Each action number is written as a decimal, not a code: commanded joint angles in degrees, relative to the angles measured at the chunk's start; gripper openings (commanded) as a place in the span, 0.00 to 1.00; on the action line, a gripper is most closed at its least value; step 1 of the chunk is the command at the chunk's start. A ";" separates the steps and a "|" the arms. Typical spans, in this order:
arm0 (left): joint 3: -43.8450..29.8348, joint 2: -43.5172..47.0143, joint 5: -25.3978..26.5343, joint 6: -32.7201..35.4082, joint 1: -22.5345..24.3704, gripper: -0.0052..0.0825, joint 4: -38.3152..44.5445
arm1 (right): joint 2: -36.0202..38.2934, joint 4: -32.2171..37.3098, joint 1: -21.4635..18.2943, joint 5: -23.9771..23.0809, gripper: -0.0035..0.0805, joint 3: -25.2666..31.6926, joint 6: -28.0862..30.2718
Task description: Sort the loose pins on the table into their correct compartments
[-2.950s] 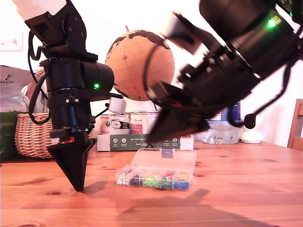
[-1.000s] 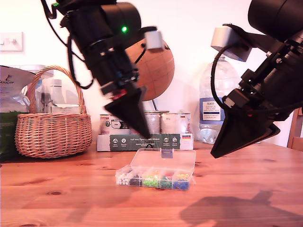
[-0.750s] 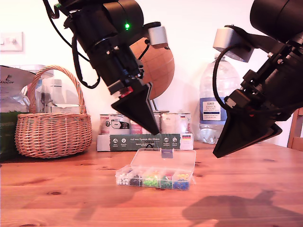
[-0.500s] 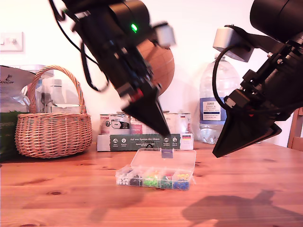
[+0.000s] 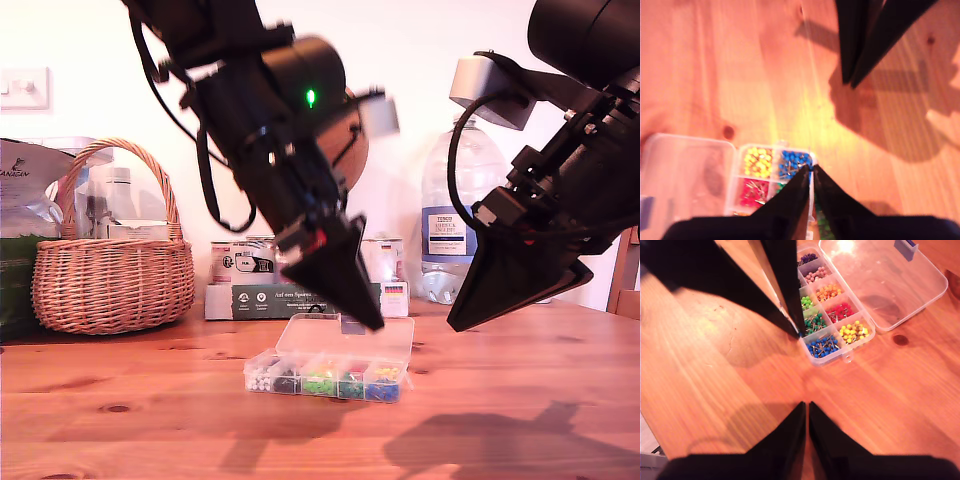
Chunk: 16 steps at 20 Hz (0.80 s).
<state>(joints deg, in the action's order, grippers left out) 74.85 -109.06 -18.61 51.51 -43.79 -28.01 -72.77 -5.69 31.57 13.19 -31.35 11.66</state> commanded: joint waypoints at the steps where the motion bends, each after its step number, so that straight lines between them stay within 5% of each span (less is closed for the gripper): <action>1: -0.46 -1.95 -0.39 -0.09 -0.20 0.03 1.44 | -0.33 0.24 -0.13 0.48 0.03 1.05 -0.13; 16: -0.46 -4.76 -0.44 -0.11 -0.26 0.03 4.22 | -0.33 0.39 -0.13 1.27 0.03 1.05 -0.31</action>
<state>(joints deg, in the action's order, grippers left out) 74.85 -112.33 -18.61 51.48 -43.83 -24.10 -72.77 -5.63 31.57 14.26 -31.35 11.64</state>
